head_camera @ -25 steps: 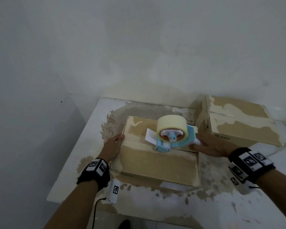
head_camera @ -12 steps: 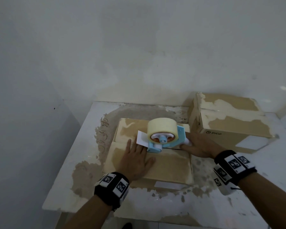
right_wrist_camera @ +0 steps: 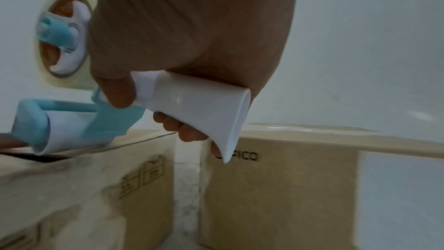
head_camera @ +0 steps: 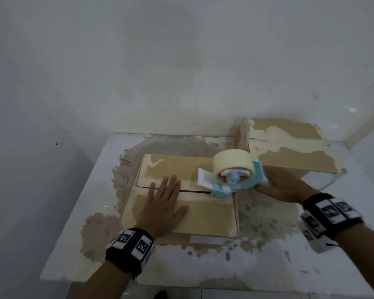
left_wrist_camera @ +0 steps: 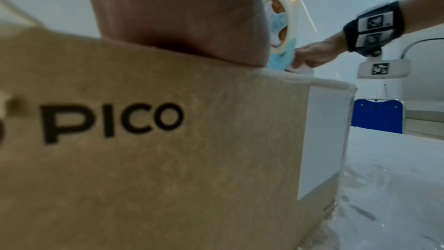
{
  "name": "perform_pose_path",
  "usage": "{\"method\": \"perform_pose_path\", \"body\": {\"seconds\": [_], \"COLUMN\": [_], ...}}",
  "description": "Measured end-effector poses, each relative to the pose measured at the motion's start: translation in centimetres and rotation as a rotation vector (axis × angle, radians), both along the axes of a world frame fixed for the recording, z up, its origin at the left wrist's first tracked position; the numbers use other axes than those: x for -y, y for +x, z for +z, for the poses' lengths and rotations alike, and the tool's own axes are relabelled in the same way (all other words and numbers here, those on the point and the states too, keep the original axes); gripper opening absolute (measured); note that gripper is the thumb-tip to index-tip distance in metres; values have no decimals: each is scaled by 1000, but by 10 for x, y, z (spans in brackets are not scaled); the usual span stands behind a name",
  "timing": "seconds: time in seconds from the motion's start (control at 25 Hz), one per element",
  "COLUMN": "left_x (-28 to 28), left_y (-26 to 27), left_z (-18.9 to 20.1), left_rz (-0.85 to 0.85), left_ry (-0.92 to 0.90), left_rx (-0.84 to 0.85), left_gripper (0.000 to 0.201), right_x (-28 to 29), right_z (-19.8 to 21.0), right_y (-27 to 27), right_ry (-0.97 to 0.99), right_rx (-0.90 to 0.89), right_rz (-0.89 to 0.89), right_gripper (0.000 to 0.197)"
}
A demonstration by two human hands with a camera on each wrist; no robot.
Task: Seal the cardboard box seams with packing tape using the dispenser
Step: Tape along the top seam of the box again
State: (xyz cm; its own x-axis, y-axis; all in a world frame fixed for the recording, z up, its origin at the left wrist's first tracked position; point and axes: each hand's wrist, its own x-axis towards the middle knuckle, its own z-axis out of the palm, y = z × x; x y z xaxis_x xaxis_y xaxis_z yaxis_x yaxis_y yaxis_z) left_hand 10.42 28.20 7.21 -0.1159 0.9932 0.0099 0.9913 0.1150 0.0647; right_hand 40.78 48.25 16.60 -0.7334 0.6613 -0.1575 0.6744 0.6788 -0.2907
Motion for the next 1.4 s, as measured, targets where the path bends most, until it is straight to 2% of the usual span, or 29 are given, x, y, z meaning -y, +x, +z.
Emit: {"method": "perform_pose_path", "body": {"seconds": [0.08, 0.16, 0.28, 0.36, 0.48, 0.56, 0.72, 0.88, 1.0, 1.24, 1.4], "left_x": [0, -2, -20, -36, -47, -45, -45, -58, -66, -65, -63], "left_y": [3, 11, 41, 67, 86, 85, 85, 94, 105, 106, 104], "left_z": [2, 6, 10, 11, 9, 7, 10, 13, 10, 6, 7], "left_rz": [12, 0, -94, -151, -156, -137, -118, -91, -178, -186, -174], "left_ry": [16, 31, 34, 42, 42, 65, 82, 91, 76, 52, 40], "left_rx": [11, 19, 48, 67, 79, 76, 87, 139, 164, 109, 71], "left_gripper": [79, 77, 73, 69, 66, 64, 59, 54, 55, 58, 59], "right_x": [-2, 4, 14, 21, 23, 22, 18, 23, 26, 27, 21], "right_z": [1, -7, -23, -28, -35, -35, -23, -25, -31, -48, -53], "right_y": [38, 56, 55, 53, 58, 59, 63, 63, 66, 74, 102], "right_ry": [-55, -99, -198, -260, -284, -303, -302, -301, -292, -291, -306], "right_rx": [-1, -28, -192, -317, -396, -421, -386, -358, -357, -333, -370], "right_rz": [-105, -191, -258, -296, -339, -371, -333, -305, -289, -328, -461], "right_gripper": [31, 33, 19, 22, 32, 21, 14, 15, 13, 21, 21]}}
